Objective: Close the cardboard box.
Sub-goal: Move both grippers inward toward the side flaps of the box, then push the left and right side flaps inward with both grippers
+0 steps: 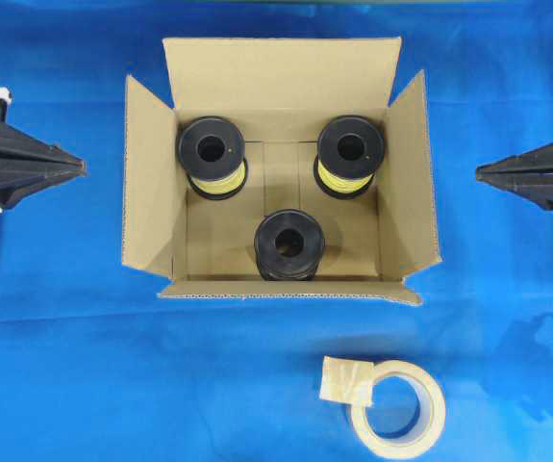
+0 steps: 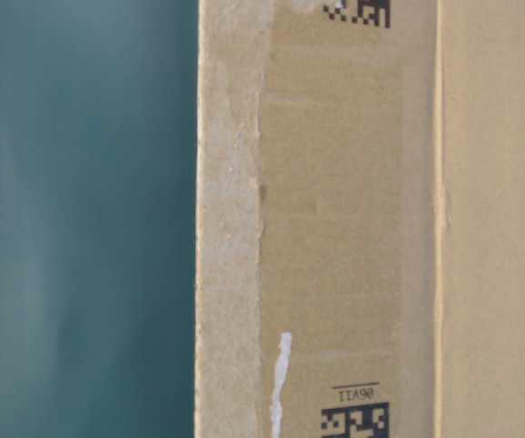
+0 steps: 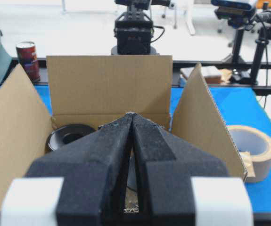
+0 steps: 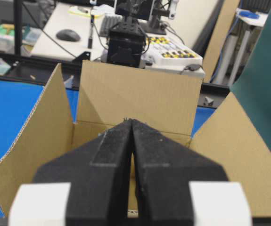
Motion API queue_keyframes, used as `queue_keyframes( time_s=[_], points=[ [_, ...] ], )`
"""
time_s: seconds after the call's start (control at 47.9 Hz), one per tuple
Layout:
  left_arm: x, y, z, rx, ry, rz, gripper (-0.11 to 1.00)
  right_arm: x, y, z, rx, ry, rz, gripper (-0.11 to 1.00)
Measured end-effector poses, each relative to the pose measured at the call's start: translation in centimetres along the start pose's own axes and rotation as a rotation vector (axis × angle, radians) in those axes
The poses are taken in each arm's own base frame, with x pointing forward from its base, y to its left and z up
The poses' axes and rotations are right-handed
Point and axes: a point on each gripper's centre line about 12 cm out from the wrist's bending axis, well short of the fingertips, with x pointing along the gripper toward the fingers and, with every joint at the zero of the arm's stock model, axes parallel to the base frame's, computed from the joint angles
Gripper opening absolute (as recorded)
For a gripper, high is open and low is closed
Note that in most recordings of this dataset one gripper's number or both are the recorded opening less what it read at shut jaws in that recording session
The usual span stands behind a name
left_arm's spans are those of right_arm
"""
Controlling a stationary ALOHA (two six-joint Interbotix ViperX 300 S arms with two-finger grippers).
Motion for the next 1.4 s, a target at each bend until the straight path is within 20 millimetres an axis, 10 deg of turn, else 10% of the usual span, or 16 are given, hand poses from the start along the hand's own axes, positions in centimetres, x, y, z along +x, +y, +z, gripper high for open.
queue_keyframes(
  time_s=[0.836,1.4],
  points=[
    [-0.2,0.0,-10.0,-0.066,0.147,0.014,0.0,-0.1,-1.0,-11.5,0.142,0.286,-0.106,0.0],
    [4.0,0.0,-9.7,-0.058,0.166,0.019,0.0,2.6,-1.0,-10.3,0.139,0.257,-0.106,0.0]
  ],
)
